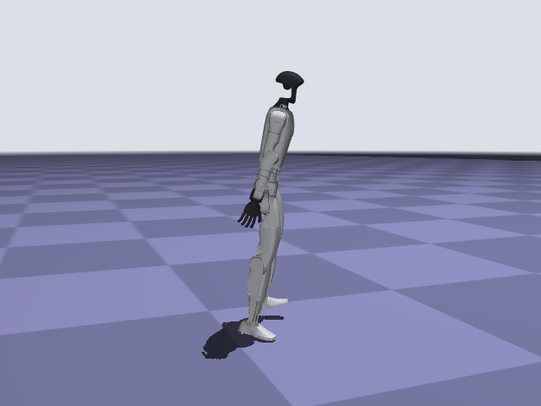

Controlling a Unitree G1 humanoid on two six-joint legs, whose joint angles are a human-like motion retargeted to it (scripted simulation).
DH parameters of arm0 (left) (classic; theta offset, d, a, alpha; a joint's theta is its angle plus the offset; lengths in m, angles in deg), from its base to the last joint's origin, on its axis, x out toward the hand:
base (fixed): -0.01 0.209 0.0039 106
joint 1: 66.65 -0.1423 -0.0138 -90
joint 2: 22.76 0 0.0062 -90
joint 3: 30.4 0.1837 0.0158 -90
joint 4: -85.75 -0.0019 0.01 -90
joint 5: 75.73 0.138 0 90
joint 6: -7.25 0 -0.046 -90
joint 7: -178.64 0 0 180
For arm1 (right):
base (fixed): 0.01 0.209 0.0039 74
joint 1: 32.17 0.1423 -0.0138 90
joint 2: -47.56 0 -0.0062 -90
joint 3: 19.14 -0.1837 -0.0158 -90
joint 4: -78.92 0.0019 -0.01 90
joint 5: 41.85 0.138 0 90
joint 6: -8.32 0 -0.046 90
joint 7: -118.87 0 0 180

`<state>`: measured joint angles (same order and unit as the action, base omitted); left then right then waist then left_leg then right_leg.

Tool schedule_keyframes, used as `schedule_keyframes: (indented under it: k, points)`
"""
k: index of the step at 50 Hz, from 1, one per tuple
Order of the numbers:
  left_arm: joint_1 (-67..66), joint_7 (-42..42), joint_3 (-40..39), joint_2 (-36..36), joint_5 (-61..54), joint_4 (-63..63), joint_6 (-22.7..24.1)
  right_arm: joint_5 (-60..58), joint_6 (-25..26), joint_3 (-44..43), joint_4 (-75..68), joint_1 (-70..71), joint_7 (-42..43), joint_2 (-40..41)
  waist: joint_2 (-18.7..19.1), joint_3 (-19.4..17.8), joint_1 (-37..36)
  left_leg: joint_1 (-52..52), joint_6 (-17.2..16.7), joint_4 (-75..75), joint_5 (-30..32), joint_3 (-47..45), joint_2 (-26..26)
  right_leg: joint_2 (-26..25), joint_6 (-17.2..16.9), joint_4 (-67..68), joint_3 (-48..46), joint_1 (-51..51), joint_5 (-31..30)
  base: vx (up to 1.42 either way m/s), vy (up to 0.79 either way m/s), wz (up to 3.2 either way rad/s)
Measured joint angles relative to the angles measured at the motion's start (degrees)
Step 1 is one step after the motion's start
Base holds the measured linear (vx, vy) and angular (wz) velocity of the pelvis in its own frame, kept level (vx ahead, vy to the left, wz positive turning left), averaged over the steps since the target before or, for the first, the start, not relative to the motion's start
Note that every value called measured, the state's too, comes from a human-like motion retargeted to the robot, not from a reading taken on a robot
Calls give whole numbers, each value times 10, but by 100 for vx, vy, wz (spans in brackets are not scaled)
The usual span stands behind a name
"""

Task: In place motions

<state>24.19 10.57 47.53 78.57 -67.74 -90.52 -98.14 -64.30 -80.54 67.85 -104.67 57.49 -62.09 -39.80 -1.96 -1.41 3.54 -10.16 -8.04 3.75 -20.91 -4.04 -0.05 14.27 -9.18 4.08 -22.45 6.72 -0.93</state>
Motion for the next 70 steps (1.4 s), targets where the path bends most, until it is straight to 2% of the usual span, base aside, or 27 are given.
schedule_keyframes:
  k: [5,9,13,17,20,23,28,33,35,36,38,39,40,42,43,45,47,48,51,55,58,62,65,70]
  points:
    - [92,-21,45,7,-26,36,32,9,-18,44,99,77,-48,9,13,-3,-22,-118,6,152,-61,-8,32,15,10,173,44,129,67,-25,2,-11]
    - [147,-11,101,-17,-16,82,37,-4,-47,106,190,132,-79,-3,20,-17,-28,-216,17,328,-134,-11,57,21,1,294,64,199,127,-9,-1,-3]
    - [187,-6,90,-34,27,108,24,-86,-60,138,222,209,-101,-10,27,-22,-22,-294,33,468,-191,-4,65,17,8,416,95,276,179,-3,6,-15]
    - [212,-6,98,-52,26,98,29,-130,-67,147,210,261,-76,-6,33,-39,-27,-316,41,532,-211,-3,76,4,14,469,106,297,199,-4,0,-18]
    - [209,-2,87,-52,43,79,16,-130,-60,142,197,261,-72,1,30,-40,-28,-298,38,515,-204,-3,71,6,12,456,107,280,193,0,0,0]
    - [186,-6,73,-44,38,64,14,-110,-61,128,190,234,-74,11,26,-37,-27,-254,27,432,-172,-1,60,7,7,379,99,233,159,6,-4,13]
    - [124,-17,54,-14,2,27,12,-66,-53,106,155,167,-61,17,16,-17,-33,-141,-1,185,-70,-8,47,-3,10,155,66,129,51,-1,-8,6]
    - [35,-36,33,7,3,1,39,-75,-71,92,117,86,-23,15,13,-9,-30,-1,-28,-15,9,-26,39,-13,-2,-26,6,5,-40,11,-14,-6]
    - [-15,-39,22,12,14,-2,44,-103,-72,95,114,42,4,15,12,15,-22,34,-26,-59,11,-43,27,-25,-14,-66,-19,-25,-38,42,-4,-14]
    - [-39,-31,18,11,24,-7,44,-119,-73,98,108,22,13,12,9,40,-8,30,-30,-63,4,-45,20,-20,-14,-59,-22,-12,-33,44,5,13]
    - [-62,-6,7,8,54,-31,30,-153,-64,85,77,4,16,1,9,73,-4,13,-27,-59,-1,-17,10,-17,-5,-34,20,24,-22,30,12,-5]
    - [-61,6,4,9,67,-51,10,-164,-41,71,56,4,4,-1,13,74,-6,7,-25,-52,-1,-8,12,-17,-3,-27,34,30,-22,11,6,-12]
    - [-58,18,2,12,77,-72,-13,-173,-10,56,34,7,-13,-2,18,70,-5,4,-23,-43,-1,-5,17,-17,-4,-24,38,29,-25,0,0,0]
    - [-58,12,-15,16,66,-90,-32,-148,33,41,6,8,-29,0,20,39,-2,28,-19,-39,-3,-17,22,-14,-3,-28,-15,-4,-29,-16,-8,-2]
    - [-58,13,-18,14,53,-93,-21,-123,33,37,-7,10,-26,-3,19,25,1,38,-20,-35,-6,-18,24,-14,-4,-27,-16,-16,-26,-10,-4,-1]
    - [-60,28,-12,8,33,-92,17,-65,-8,37,-30,14,-23,-11,20,15,11,44,-18,-29,-13,-16,23,-15,-5,-22,-19,-27,-16,6,3,7]
    - [-57,18,-18,9,47,-81,14,-33,-20,30,-34,10,-22,-12,20,29,17,31,-13,-15,-23,-10,18,-8,-5,-9,-23,-18,-4,20,10,21]
    - [-51,8,-18,10,55,-78,2,-27,-10,20,-33,9,-18,-10,21,39,13,16,-11,-1,-30,-9,17,-2,-5,5,-23,-6,3,10,9,25]
    - [-16,-27,14,9,27,-78,-2,-27,-2,-6,-21,23,-5,-6,21,63,-8,-72,-9,89,-56,-4,29,15,5,94,0,71,37,-18,7,31]
    - [45,-63,68,0,-27,-56,56,-53,-30,2,33,58,18,-7,21,45,-35,-180,-1,238,-113,-2,45,24,6,208,31,155,92,-30,6,14]
    - [72,-69,85,-13,-25,-26,45,-83,-21,64,59,93,15,-15,32,55,-15,-265,8,369,-166,9,56,23,2,312,57,225,144,-3,14,9]
    - [123,-50,70,-32,0,12,23,-144,-3,105,90,170,-18,-9,39,17,-20,-316,26,495,-220,3,79,-7,7,426,104,288,191,-14,10,-65]
    - [142,-15,72,-46,-4,32,29,-161,-3,120,115,214,-66,-1,43,-13,-18,-313,31,541,-237,4,90,-21,7,460,118,287,201,-3,0,-44]
    - [141,-16,48,-27,-15,56,36,-146,-47,122,205,210,-145,14,39,-12,-12,-271,27,475,-210,-5,81,-14,5,384,115,248,163,1,1,-17]
